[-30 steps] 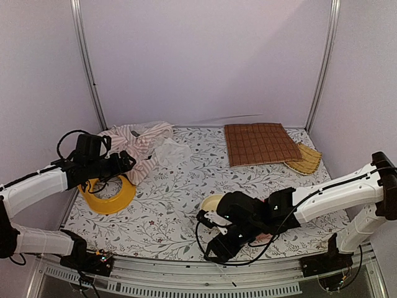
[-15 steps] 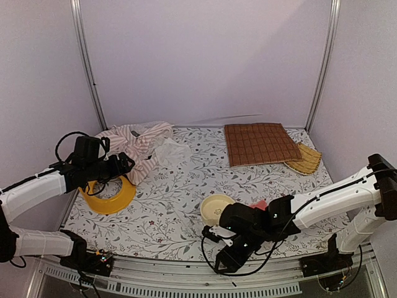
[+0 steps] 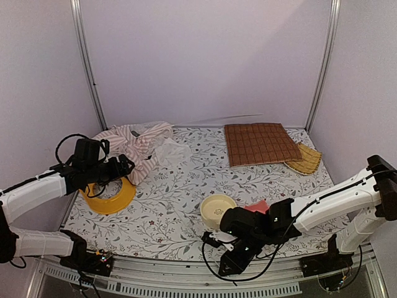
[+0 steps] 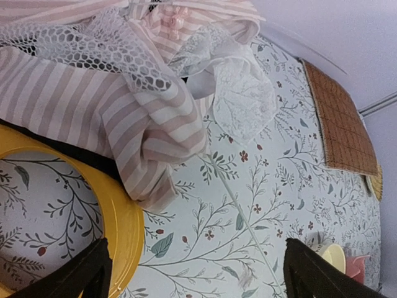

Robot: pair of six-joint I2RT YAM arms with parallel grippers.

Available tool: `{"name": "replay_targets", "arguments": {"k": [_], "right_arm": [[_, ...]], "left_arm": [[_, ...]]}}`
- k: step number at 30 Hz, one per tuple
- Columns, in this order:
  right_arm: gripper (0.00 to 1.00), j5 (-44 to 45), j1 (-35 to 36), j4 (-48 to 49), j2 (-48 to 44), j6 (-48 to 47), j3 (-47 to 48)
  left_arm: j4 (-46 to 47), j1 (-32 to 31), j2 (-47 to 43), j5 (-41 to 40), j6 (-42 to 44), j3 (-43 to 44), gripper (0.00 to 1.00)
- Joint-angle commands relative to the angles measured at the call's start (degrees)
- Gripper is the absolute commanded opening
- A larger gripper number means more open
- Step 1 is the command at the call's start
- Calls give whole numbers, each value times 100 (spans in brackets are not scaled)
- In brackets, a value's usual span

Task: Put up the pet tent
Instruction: Pick up the tent pole from the tent, then pick up the tent fabric from the tent.

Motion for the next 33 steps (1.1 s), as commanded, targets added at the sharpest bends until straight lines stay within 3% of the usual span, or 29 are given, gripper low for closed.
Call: {"name": "replay_targets", "arguments": {"k": [1,5,12,23,33], "right_arm": [[7,-63,21,14,-101,-67,138],[0,42,4,-172,-256,-122,352],[0,44,-192,-409,-561,-192,609],[0,101,-323,-763,-720,-274,987],[0,169,-351,-988,-777,-301,1183]], "left_arm": [[169,-32,-159,-214,-18,-263,94],[275,-318,-156,-607,42,-392,92],[401,-795,174,-1392,223,-410,88],[815,-1057,1029,-1792,288,-298,60],[894,-1318,1895,-2406,278,42,58]]}}
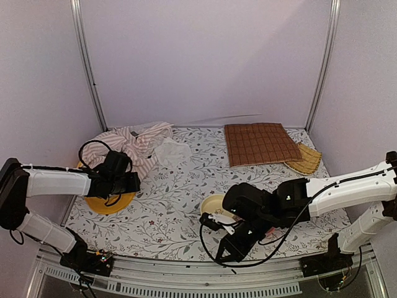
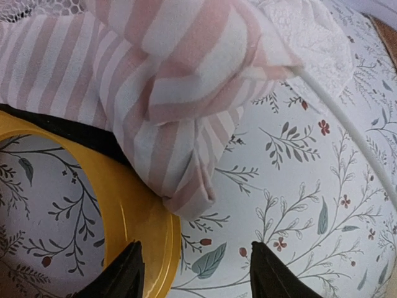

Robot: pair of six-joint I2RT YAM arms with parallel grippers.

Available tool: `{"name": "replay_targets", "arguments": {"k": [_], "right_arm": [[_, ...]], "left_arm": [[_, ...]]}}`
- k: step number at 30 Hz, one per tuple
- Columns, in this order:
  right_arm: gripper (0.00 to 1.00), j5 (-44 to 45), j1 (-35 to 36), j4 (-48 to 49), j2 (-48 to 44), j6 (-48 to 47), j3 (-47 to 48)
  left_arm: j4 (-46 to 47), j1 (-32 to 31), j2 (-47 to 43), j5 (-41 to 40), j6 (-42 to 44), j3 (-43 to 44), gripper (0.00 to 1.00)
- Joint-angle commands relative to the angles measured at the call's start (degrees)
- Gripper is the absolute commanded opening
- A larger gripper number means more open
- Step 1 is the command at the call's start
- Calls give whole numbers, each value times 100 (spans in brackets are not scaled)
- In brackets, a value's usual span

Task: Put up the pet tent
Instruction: Pick up the tent fabric from the tent.

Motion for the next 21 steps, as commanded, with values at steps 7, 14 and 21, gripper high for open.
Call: {"name": "replay_targets", "arguments": {"k": [7,14,21], "right_arm": [[0,195,-90,-91,-279,-173,394],[0,224,-101,-264,-348,-195,515],[0,278,-118,-316,-416,-160,614]], "left_arm": [[225,-239,754,-918,54,542,58],[343,-247,1254,-1224,161,829,53],[444,-248,1521,-1501,309,979,16]]}}
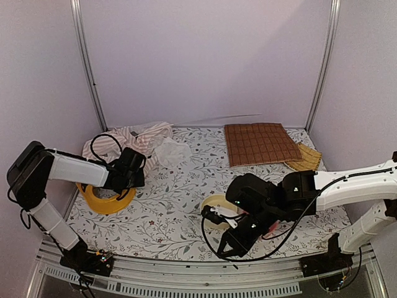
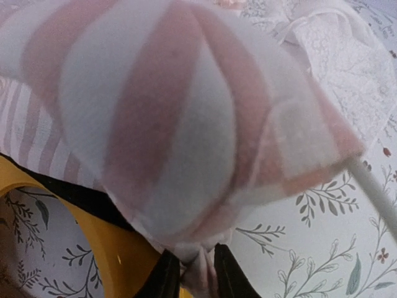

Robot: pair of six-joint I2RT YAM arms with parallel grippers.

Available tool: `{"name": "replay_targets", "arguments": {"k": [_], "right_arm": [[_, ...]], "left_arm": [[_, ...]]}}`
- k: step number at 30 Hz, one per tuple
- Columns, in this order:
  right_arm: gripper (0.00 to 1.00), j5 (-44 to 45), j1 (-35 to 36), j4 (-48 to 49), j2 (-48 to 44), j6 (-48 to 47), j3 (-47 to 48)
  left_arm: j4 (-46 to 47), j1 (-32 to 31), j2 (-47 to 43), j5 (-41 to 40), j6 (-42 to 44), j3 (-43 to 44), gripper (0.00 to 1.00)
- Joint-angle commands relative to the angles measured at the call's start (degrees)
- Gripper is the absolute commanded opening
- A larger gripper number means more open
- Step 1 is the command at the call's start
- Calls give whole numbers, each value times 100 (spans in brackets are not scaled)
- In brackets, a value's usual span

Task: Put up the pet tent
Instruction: Pick up the tent fabric from the tent.

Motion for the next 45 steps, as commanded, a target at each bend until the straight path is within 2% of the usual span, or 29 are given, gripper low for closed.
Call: {"name": "replay_targets", "arguments": {"k": [1,2,4,11,20,24,28,35,39,45], "right_arm": [[0,241,-68,145,-218,-138,306],[0,282,-84,137,-228,-134,332],[0,383,-111,155,-279,-128,387],[0,774,-177,605,-714,-53,434],[0,1334,-187,1469,-1582,40,344],[0,1631,-192,1846,-1932,84,292],[0,1937,-191,2269,-2079,76,268],[0,2651,-234,2788,-1822,-184,526],[0,2429,-545,2753,-1250,-359,990],[0,1271,-1017,2667,-513,60,1159]], "left_arm": [[235,-75,86,-229,222,175,7],[260,-96,31,-215,283,179,0],[412,-231,-158,-188,509,132,0],[536,-1281,-1138,-276,1295,214,0],[668,-2503,-1657,668,2638,1022,0],[659,-2812,-1685,1233,2794,1409,0],[679,-3205,-1679,1421,2857,1595,0],[792,-3823,-1883,1258,3016,1510,0],[808,-4067,-2118,1125,2979,1305,0],[594,-4203,-2654,817,2811,1074,0]]}}
